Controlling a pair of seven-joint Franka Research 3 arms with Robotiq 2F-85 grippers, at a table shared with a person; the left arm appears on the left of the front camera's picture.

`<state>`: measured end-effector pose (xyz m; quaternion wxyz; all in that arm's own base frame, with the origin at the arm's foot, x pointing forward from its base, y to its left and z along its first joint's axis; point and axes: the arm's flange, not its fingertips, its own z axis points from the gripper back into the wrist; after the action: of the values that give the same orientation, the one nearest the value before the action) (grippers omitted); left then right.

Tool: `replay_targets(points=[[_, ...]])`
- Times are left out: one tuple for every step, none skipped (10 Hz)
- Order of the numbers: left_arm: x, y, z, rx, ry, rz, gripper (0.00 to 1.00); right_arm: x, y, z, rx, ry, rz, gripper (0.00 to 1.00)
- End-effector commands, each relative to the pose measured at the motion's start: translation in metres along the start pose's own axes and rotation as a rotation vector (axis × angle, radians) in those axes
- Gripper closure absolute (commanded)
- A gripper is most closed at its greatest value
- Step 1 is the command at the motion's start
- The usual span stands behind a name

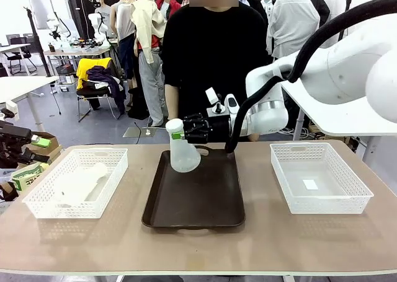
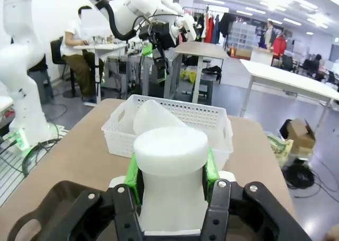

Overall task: Prepare the laboratory tools.
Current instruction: Place the picked Big flask upright in the Handle tray as instructed by the person.

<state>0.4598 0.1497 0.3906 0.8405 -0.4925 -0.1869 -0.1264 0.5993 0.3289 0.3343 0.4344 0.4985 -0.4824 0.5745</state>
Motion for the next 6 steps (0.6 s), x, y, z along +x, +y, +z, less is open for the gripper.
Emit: replay_targets(points=[[0.0,-0.001,0.002,0.003,0.004,-0.004,0.0,-0.008,-0.004,0.0,-0.027,-0.055,0.004,1.0],[0.0,-0.001,0.002,0.003,0.004,-0.004,0.0,-0.016,-0.006,0.004,-0.031,-0.076,-0.011,1.0],[0.0,-0.001,0.002,0.003,0.004,-0.004,0.0,-0.025,-0.005,0.007,-0.042,-0.098,-0.027,1.0],[0.0,-0.001,0.002,0.003,0.004,-0.004,0.0,-0.031,-0.005,0.01,-0.054,-0.1,-0.043,1.0],[0.0,-0.001,0.002,0.003,0.004,-0.004,0.0,-0.035,-0.006,0.015,-0.067,-0.089,-0.058,1.0],[0.0,-0.001,0.002,0.003,0.004,-0.004,0.0,-0.038,-0.007,0.017,-0.071,-0.073,-0.066,1.0]])
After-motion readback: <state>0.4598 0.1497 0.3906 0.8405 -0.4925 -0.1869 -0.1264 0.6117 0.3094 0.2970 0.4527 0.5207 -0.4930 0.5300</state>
